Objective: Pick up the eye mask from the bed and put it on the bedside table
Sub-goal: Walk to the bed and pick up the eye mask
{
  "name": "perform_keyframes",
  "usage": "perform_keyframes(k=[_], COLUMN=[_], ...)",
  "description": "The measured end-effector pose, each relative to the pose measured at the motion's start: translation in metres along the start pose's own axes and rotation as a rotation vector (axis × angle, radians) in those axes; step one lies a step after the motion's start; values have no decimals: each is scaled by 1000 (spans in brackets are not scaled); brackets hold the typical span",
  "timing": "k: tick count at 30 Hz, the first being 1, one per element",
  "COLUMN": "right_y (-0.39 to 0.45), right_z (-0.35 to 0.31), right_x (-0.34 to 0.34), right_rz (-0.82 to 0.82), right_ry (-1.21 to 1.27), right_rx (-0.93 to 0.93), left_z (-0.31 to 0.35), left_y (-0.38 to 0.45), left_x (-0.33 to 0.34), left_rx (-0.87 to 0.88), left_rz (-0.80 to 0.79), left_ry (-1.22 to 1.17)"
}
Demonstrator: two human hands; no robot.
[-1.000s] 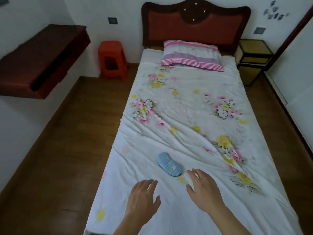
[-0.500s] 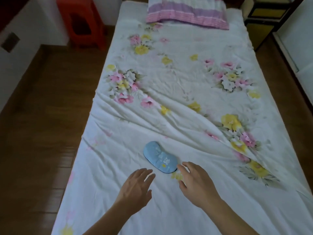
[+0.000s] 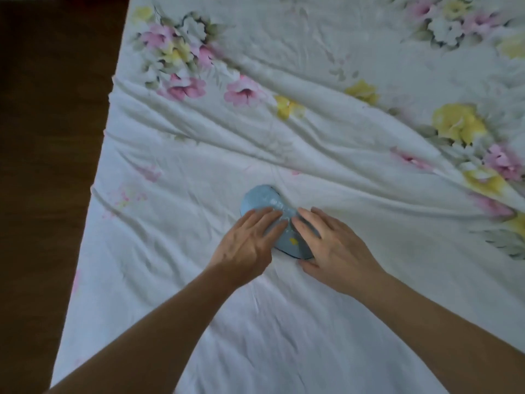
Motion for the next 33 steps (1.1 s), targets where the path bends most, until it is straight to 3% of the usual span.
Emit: perform_keyframes(k=[11, 15, 20, 28, 30, 33], right_y=[9, 9, 8, -13, -25, -49], right_z=[6, 8, 11, 47, 47, 44], right_x=[13, 11, -2, -44, -61, -87], right_rz=[128, 160, 231, 138, 120, 148], right_ry=[-10, 11, 46, 733, 862, 1295], right_rx=[-37, -40, -46, 130, 134, 144], left_z=[-13, -9, -12, -17, -15, 2], left_y=[31, 40, 48, 28, 16, -11], left_x=[-4, -13, -21, -45, -51, -63], left_rx=[163, 121, 18, -181, -278, -432], left_rz=[22, 69, -8, -74, -136, -194], left_ry=[125, 105, -8, -496, -705, -1091])
Point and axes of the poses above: each hand's wrist, its own y-axis towards the middle knuckle, its own x-axis out of the palm, z = x × y, the point moved 7 cm from there along y, towards the middle knuckle, and after that the axes turned 15 degrees about -z, right-handed, at the moved point
